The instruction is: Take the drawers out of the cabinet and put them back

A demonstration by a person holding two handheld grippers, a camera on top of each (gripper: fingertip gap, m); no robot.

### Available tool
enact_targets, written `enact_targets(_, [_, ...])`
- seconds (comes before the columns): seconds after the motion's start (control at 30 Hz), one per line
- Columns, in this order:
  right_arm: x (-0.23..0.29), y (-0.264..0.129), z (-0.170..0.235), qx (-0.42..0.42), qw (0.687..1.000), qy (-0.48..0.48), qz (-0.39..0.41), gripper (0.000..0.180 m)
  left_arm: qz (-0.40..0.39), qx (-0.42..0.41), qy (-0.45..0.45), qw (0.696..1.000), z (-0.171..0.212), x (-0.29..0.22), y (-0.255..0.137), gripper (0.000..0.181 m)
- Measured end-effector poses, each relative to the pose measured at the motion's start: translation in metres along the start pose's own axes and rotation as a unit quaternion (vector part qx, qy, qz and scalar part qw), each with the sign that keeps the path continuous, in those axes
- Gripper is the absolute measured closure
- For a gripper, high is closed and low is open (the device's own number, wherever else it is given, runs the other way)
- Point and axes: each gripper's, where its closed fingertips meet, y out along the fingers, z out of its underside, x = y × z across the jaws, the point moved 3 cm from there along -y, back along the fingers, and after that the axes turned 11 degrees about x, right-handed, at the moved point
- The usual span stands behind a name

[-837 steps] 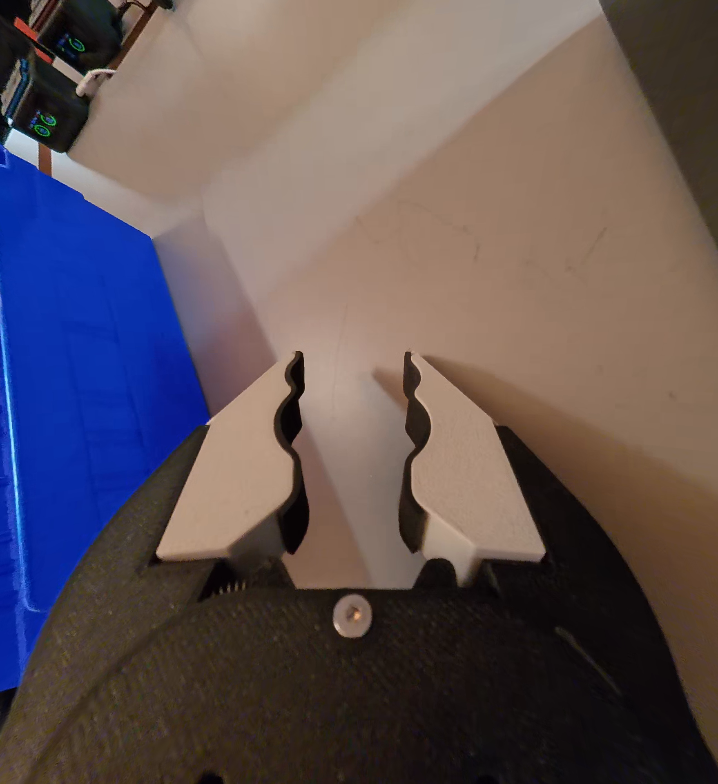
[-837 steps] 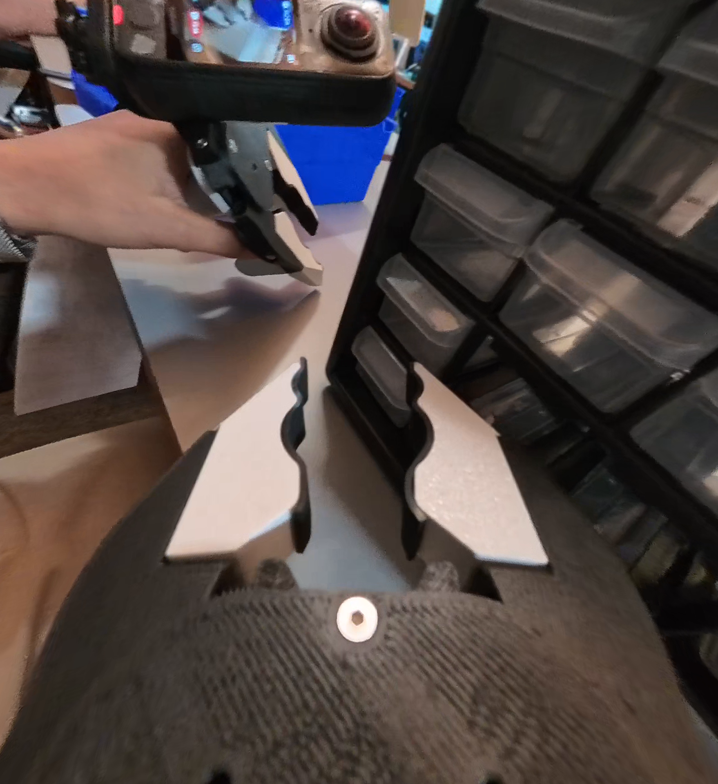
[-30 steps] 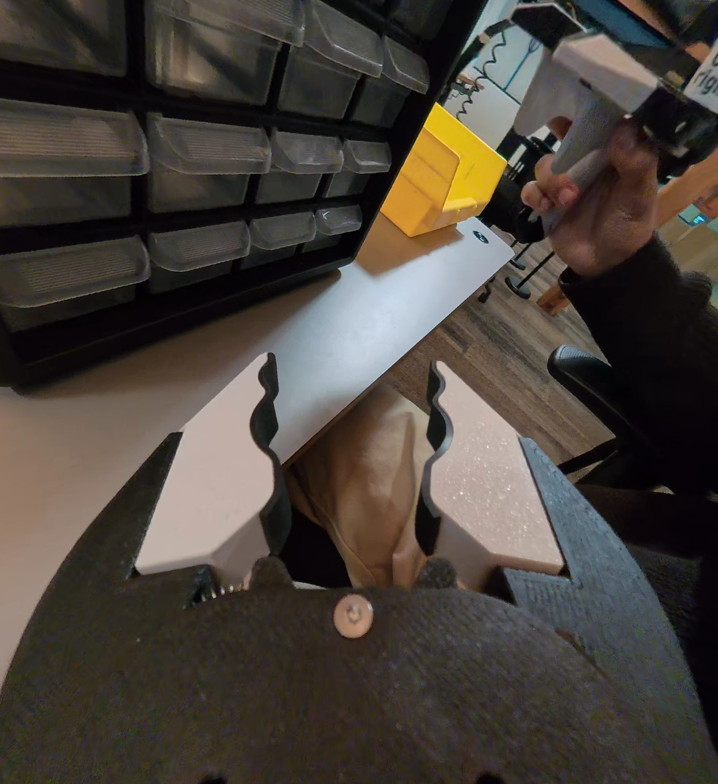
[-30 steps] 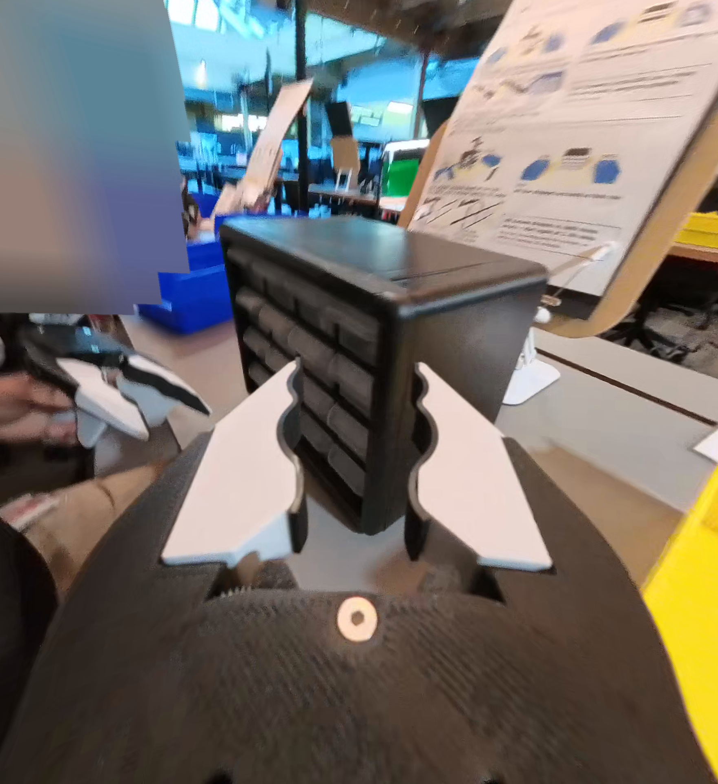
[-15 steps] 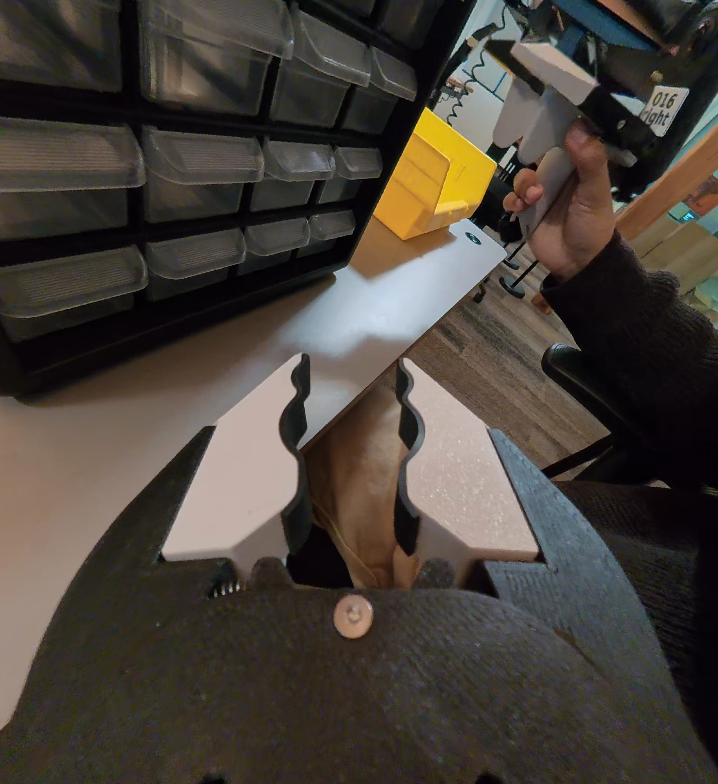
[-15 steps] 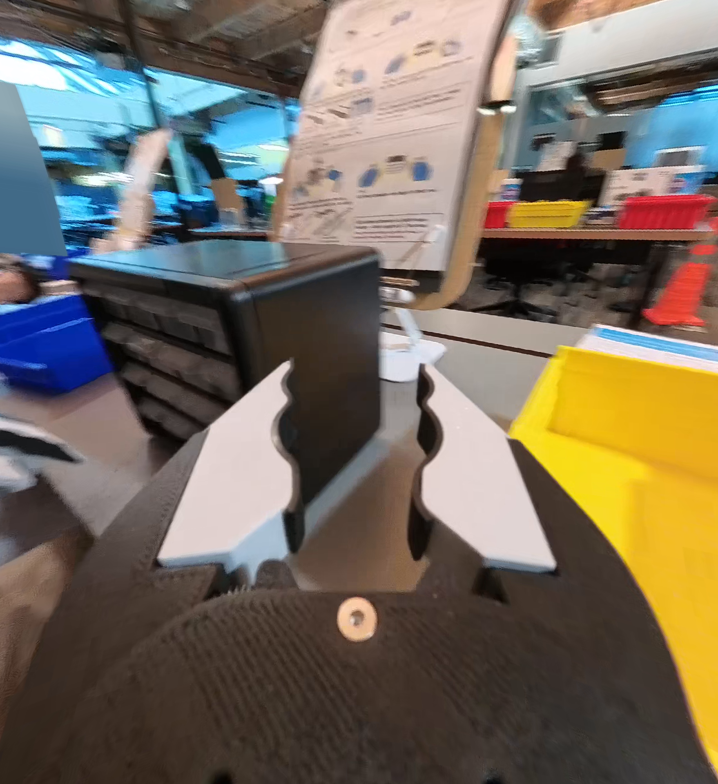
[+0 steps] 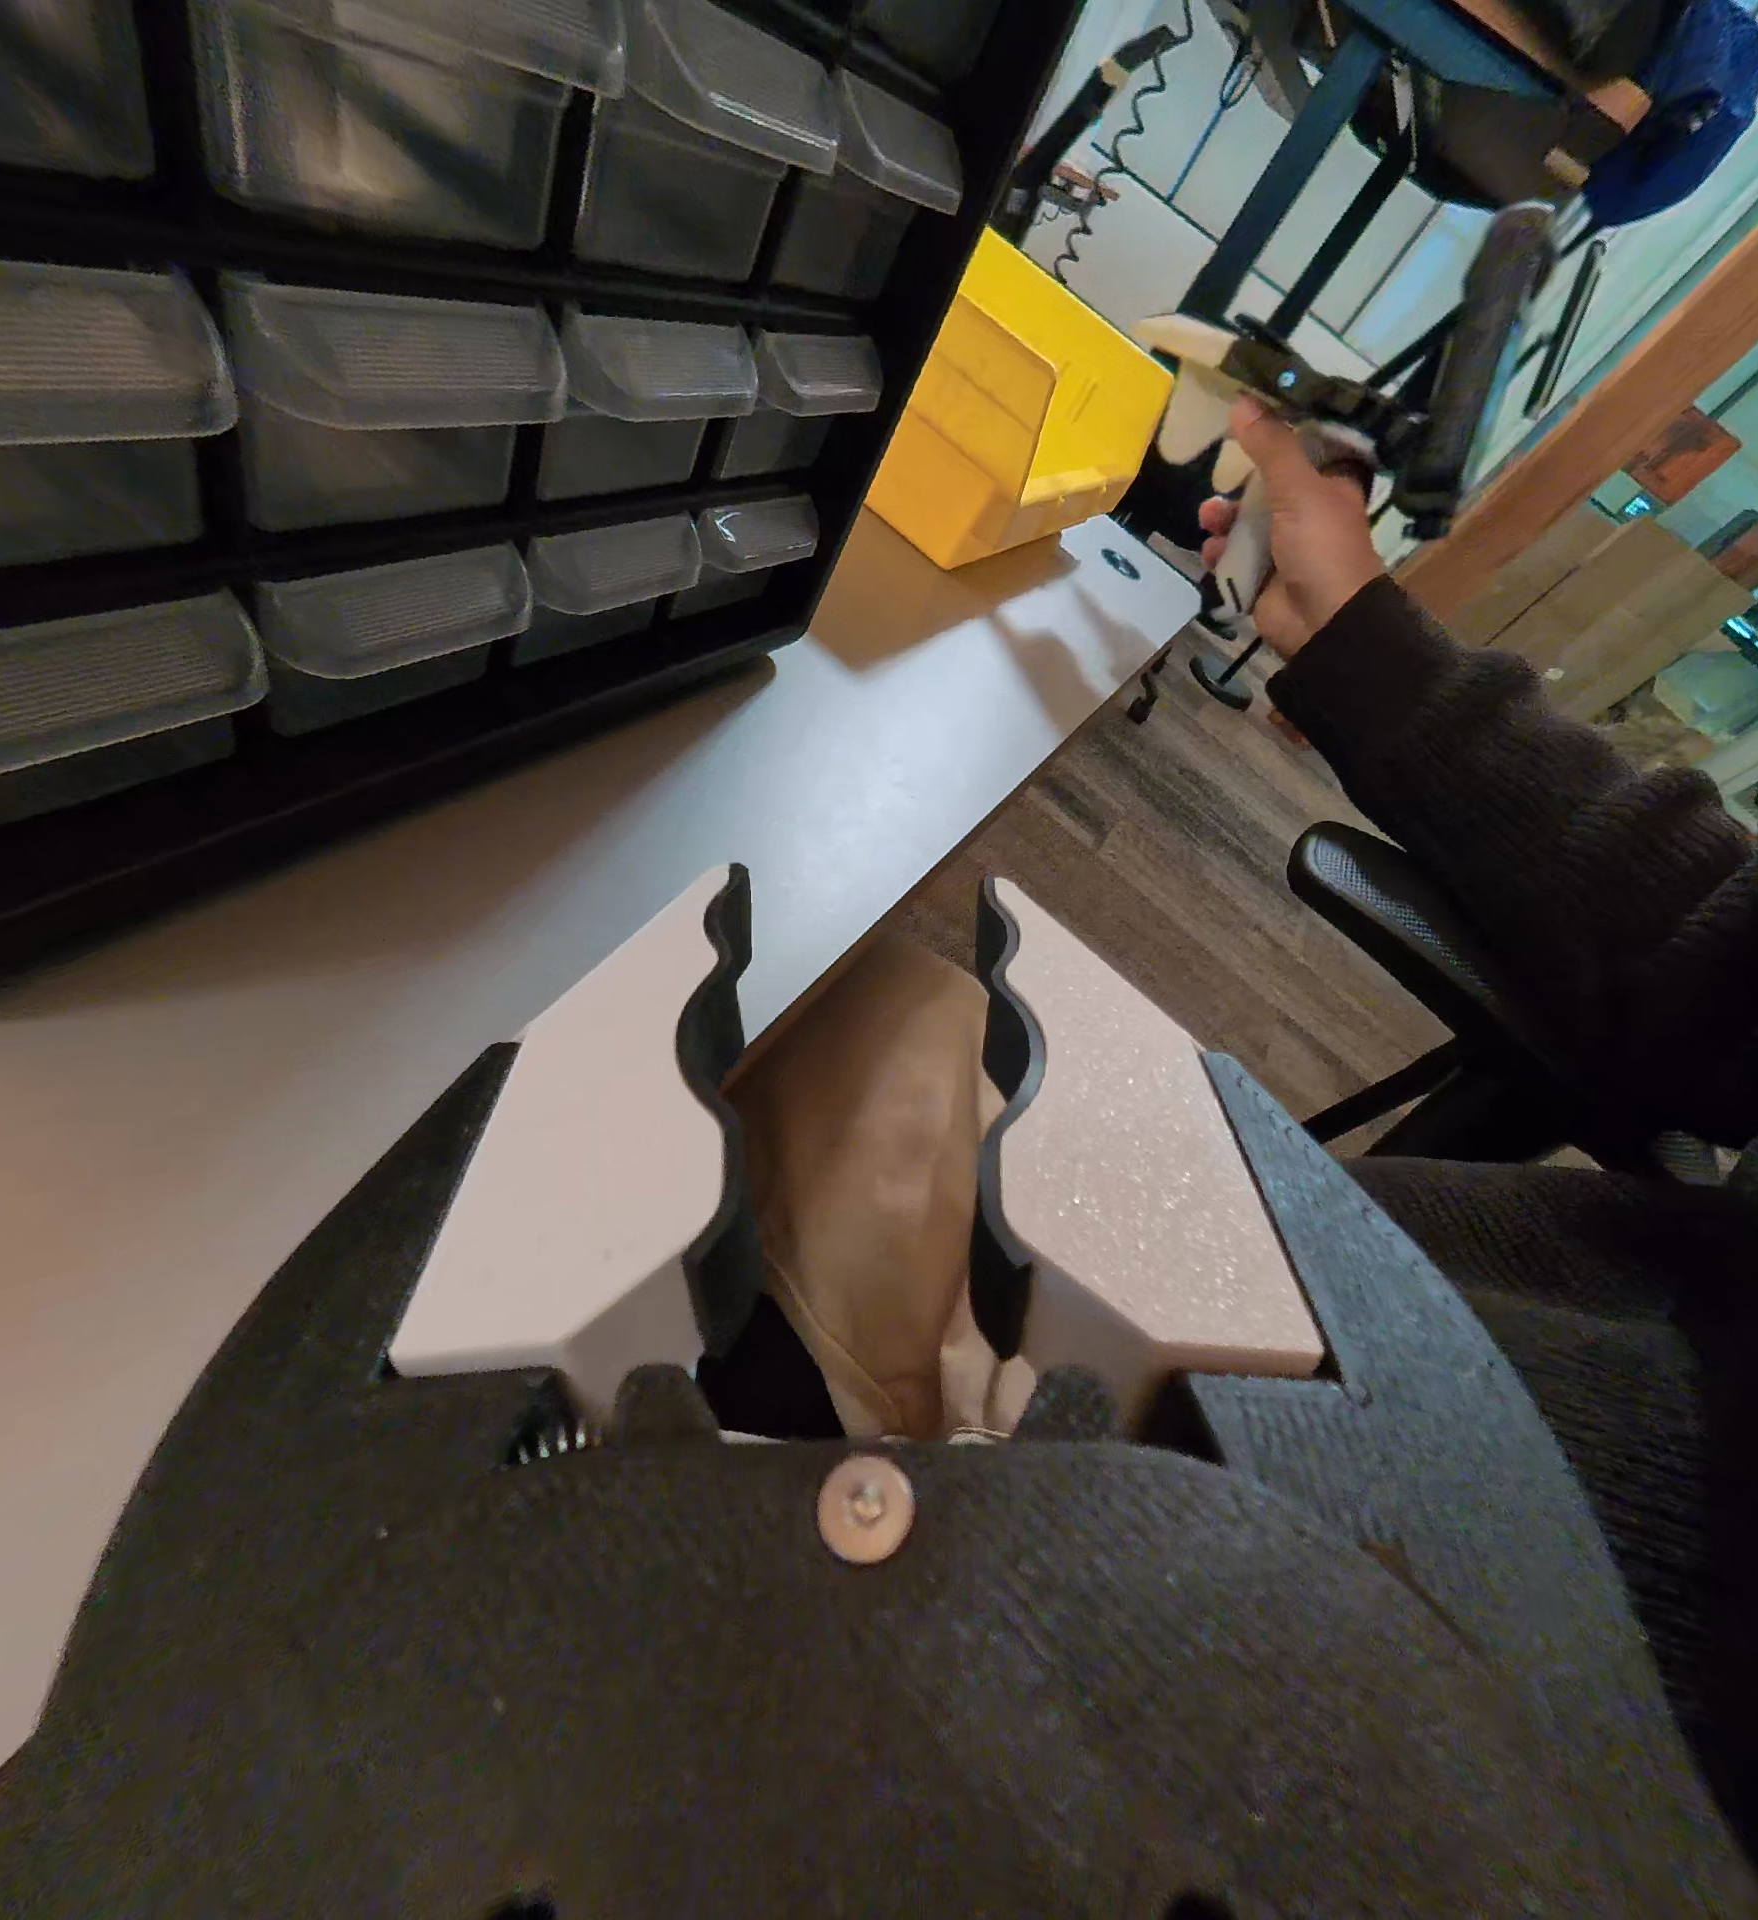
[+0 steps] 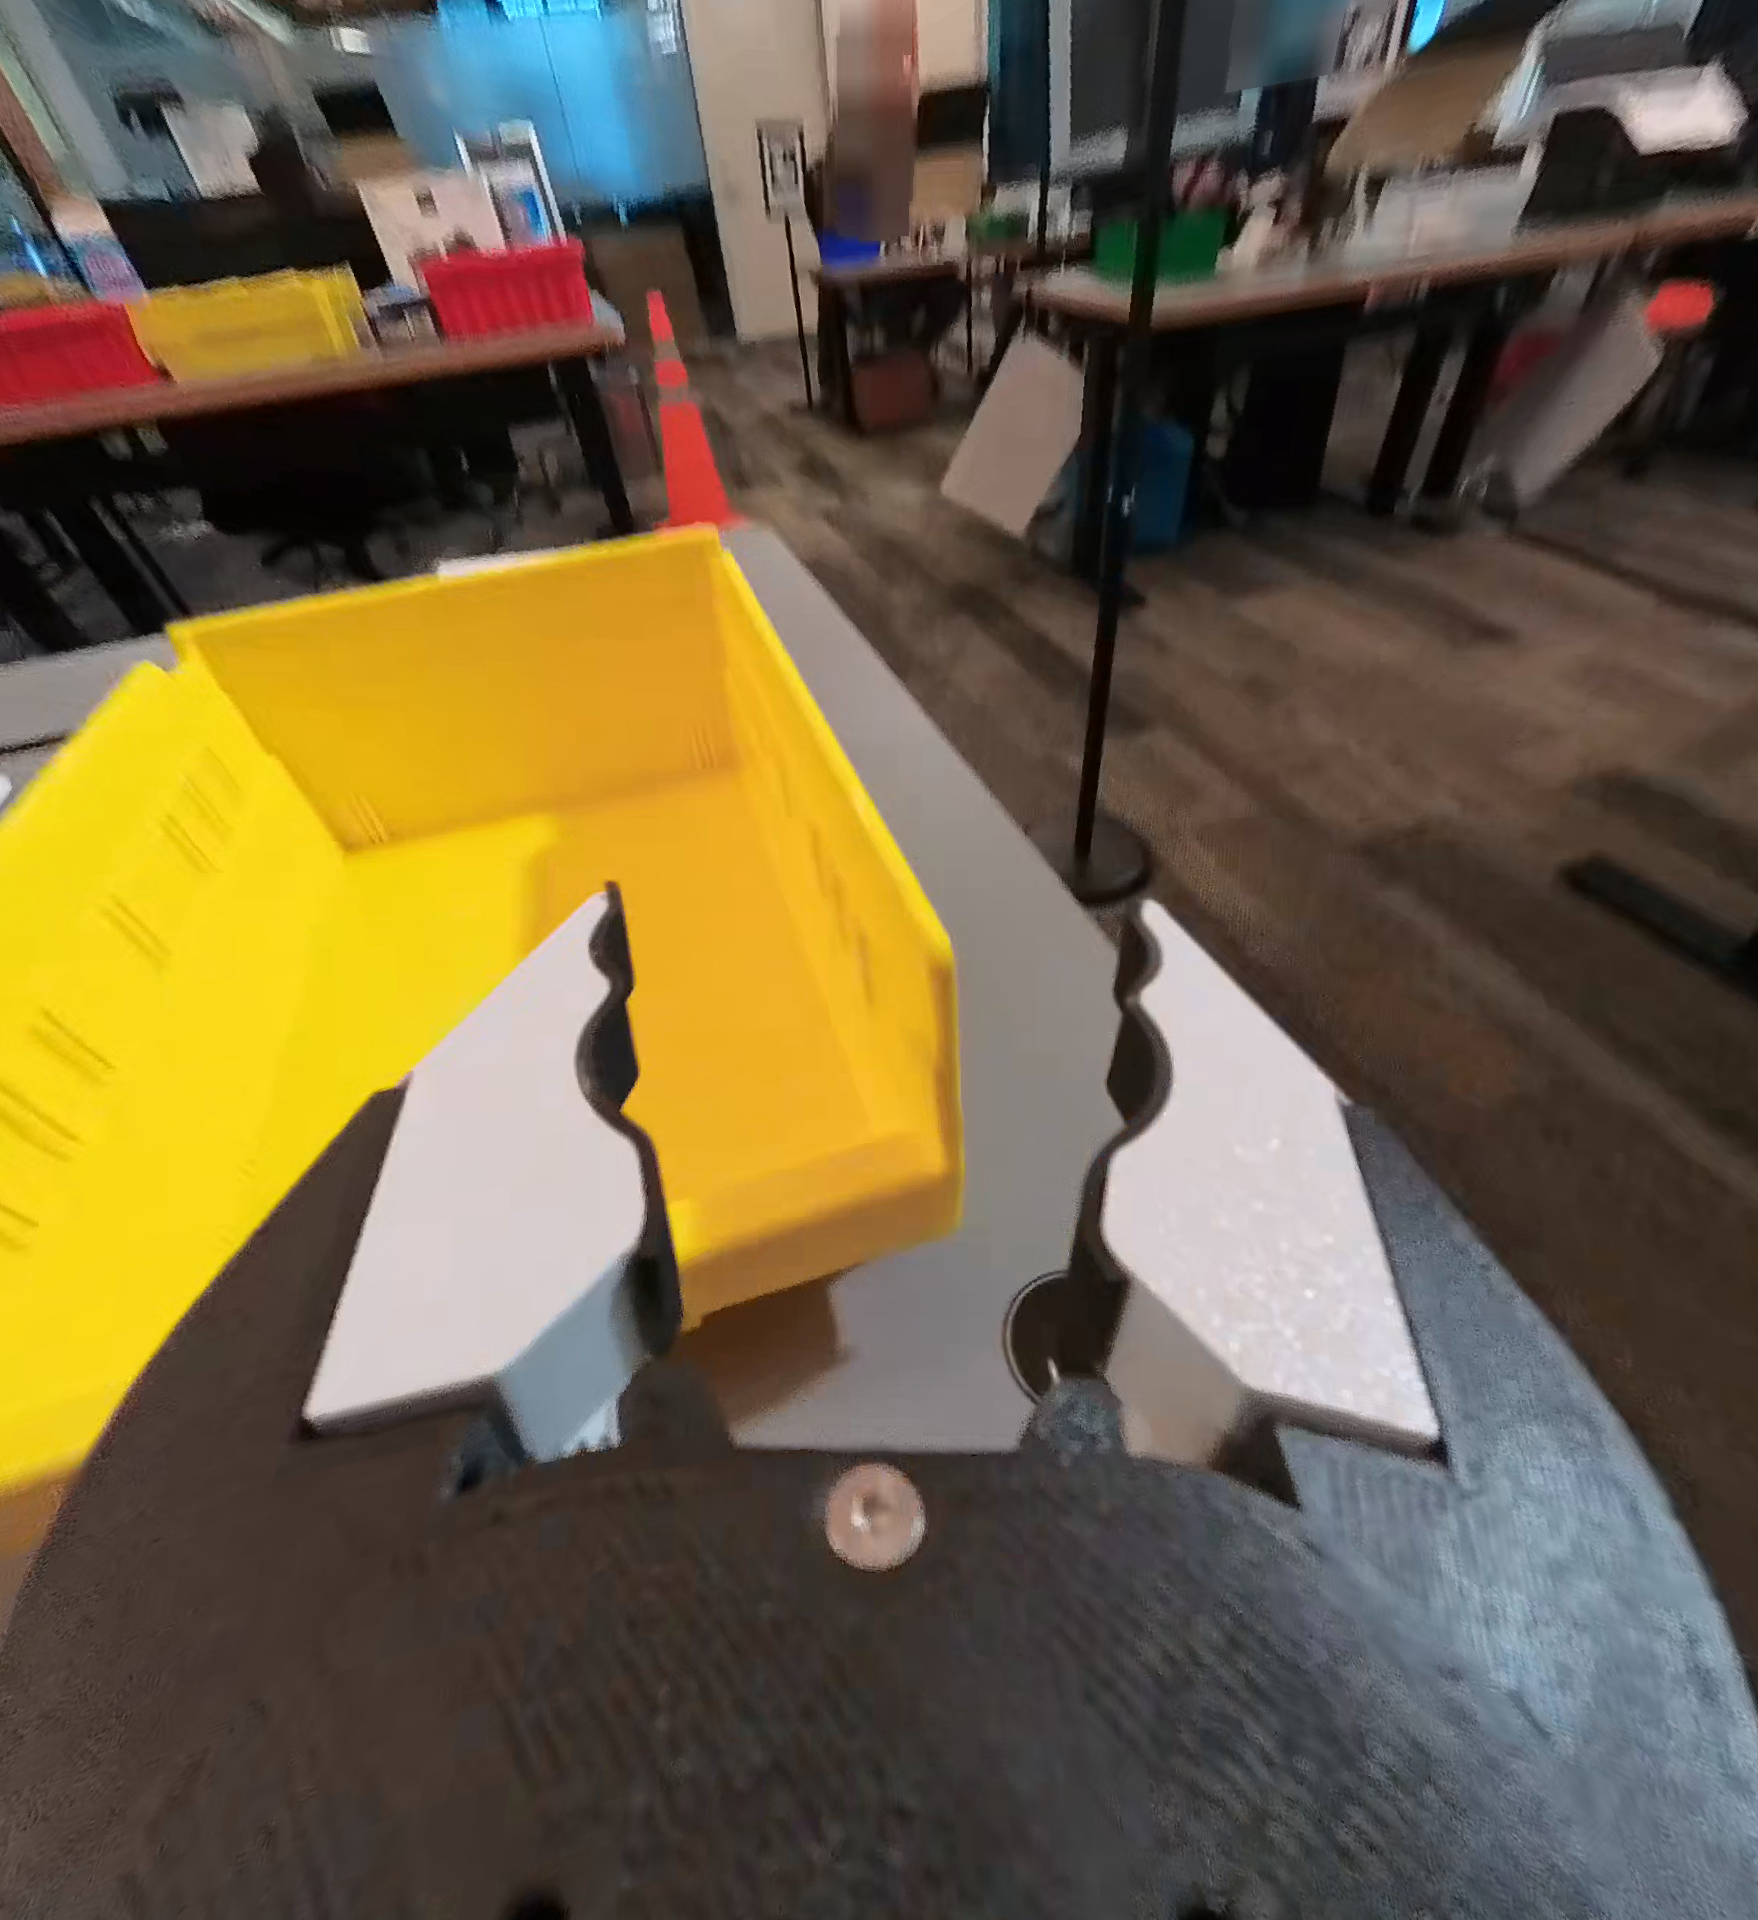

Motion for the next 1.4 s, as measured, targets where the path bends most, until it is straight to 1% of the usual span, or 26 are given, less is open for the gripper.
enact_targets(0.1, [-0.005, 0.031, 0.019, 0.072, 0.997, -0.001, 0.000, 0.088, -0.002, 0.003, 0.005, 1.000, 0.001, -0.001, 0.002, 0.139])
enact_targets(0.13, [-0.007, 0.040, 0.022, 0.088, 0.996, -0.003, 0.001, 0.082, -0.003, 0.003, 0.006, 1.000, 0.001, -0.001, 0.002, 0.139])
enact_targets(0.2, [-0.007, 0.050, 0.019, 0.093, 0.995, 0.000, -0.024, 0.101, -0.003, 0.002, 0.009, 1.000, 0.001, -0.002, 0.002, 0.138])
enact_targets(0.27, [-0.007, 0.059, 0.018, 0.101, 0.994, 0.008, -0.047, 0.107, -0.005, 0.001, 0.012, 1.000, 0.001, -0.002, 0.002, 0.138])
enact_targets(0.33, [0.001, 0.066, 0.019, 0.124, 0.987, 0.023, -0.096, 0.138, -0.007, 0.003, 0.015, 1.000, 0.001, -0.002, 0.003, 0.138])
enact_targets(0.4, [0.006, 0.071, 0.021, 0.140, 0.981, 0.048, -0.123, 0.159, -0.009, 0.004, 0.017, 1.000, 0.001, -0.002, 0.004, 0.138])
enact_targets(0.43, [0.008, 0.071, 0.020, 0.131, 0.981, 0.058, -0.135, 0.172, -0.009, 0.005, 0.018, 1.000, 0.001, -0.003, 0.005, 0.138])
enact_targets(0.5, [0.010, 0.069, 0.020, 0.122, 0.978, 0.075, -0.152, 0.173, -0.013, 0.005, 0.023, 1.000, 0.001, -0.003, 0.004, 0.138])
enact_targets(0.57, [0.010, 0.065, 0.020, 0.121, 0.978, 0.076, -0.152, 0.173, -0.020, 0.004, 0.028, 0.999, 0.000, -0.003, 0.003, 0.137])
enact_targets(0.73, [0.009, 0.050, 0.015, 0.120, 0.973, 0.102, -0.171, 0.173, -0.059, -0.013, 0.027, 0.998, -0.007, 0.011, -0.009, 0.134])
enact_targets(0.8, [0.010, 0.041, 0.009, 0.109, 0.971, 0.108, -0.182, 0.174, -0.083, -0.031, 0.014, 0.996, -0.013, 0.023, -0.018, 0.131])
enact_targets(0.87, [0.013, 0.030, -0.003, 0.092, 0.971, 0.109, -0.194, 0.174, -0.127, -0.065, 0.000, 0.990, -0.023, 0.040, -0.036, 0.124])
enact_targets(0.97, [0.022, 0.012, -0.027, 0.061, 0.971, 0.098, -0.209, 0.174, -0.214, -0.152, -0.012, 0.965, -0.046, 0.069, -0.086, 0.122])
enact_targets(1.03, [0.031, -0.001, -0.044, 0.042, 0.971, 0.090, -0.219, 0.174, -0.265, -0.224, -0.011, 0.938, -0.062, 0.081, -0.130, 0.121])
enact_targets(1.1, [0.043, -0.014, -0.060, 0.028, 0.968, 0.083, -0.233, 0.174, -0.328, -0.263, -0.001, 0.907, -0.073, 0.095, -0.173, 0.117])
enact_targets(1.23, [0.074, -0.039, -0.088, 0.025, 0.957, 0.073, -0.278, 0.174, -0.465, -0.267, 0.005, 0.844, -0.070, 0.132, -0.241, 0.103])
enact_targets(1.27, [0.083, -0.047, -0.095, 0.030, 0.954, 0.069, -0.291, 0.174, -0.501, -0.254, 0.001, 0.827, -0.065, 0.146, -0.252, 0.096])
enact_targets(1.3, [0.092, -0.055, -0.101, 0.034, 0.950, 0.062, -0.303, 0.174, -0.538, -0.231, -0.011, 0.811, -0.058, 0.161, -0.262, 0.083])
enact_targets(1.33, [0.101, -0.063, -0.108, 0.036, 0.947, 0.054, -0.314, 0.174, -0.565, -0.201, -0.021, 0.800, -0.049, 0.176, -0.267, 0.075])
enact_targets(1.4, [0.120, -0.082, -0.119, 0.037, 0.941, 0.034, -0.335, 0.174, -0.599, -0.144, -0.035, 0.787, -0.034, 0.203, -0.269, 0.069])
